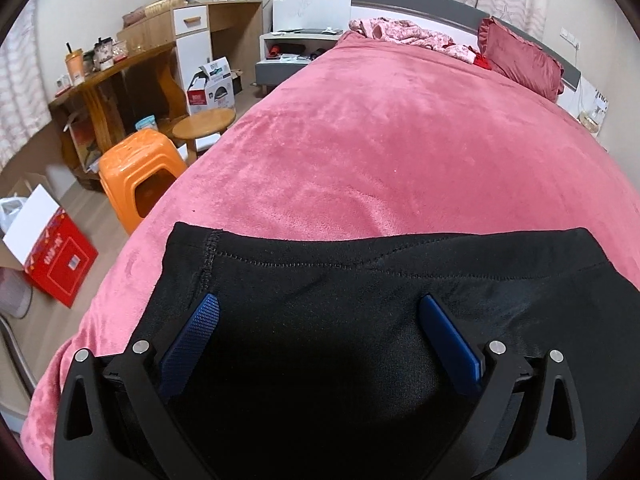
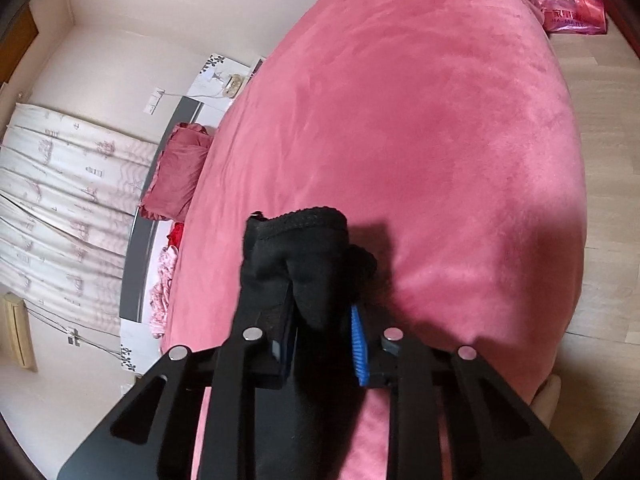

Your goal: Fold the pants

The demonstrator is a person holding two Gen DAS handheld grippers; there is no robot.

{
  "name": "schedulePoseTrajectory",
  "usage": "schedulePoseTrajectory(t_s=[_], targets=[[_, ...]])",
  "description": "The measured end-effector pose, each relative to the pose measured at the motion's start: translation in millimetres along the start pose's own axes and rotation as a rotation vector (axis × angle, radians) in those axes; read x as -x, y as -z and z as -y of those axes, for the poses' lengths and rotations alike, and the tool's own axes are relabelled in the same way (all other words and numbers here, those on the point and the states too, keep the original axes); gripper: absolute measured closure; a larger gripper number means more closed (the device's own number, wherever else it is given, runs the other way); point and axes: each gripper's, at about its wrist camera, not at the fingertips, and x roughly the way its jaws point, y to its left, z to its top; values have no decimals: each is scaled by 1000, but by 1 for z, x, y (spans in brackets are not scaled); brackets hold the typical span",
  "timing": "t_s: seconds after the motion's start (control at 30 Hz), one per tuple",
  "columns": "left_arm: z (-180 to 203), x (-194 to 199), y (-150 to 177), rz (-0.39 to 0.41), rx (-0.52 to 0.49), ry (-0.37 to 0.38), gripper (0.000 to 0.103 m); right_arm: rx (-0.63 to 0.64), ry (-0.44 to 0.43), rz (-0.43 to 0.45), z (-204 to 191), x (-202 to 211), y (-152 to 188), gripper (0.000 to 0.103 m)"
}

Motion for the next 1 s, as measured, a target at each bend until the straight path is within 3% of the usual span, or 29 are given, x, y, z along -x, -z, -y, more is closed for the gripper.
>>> schedulePoseTrajectory(t_s=[0.17,0.4,0.67,0.77,1.0], targets=[[-1,1,2,7,2,4,3,-7,-25,-15,-15,13,-1,83],[-1,2,4,14,4,7,3,201,-50,-7,-83,34,16,86],[-3,3,5,21,9,17,3,370,-150,-43,-149,46,75,86],[-4,4,5,24,14,24,3,429,-229,-75,-174,52,101,86],[-5,4,5,26,16,27,3,651,-385,-240,-234,48,189,86]])
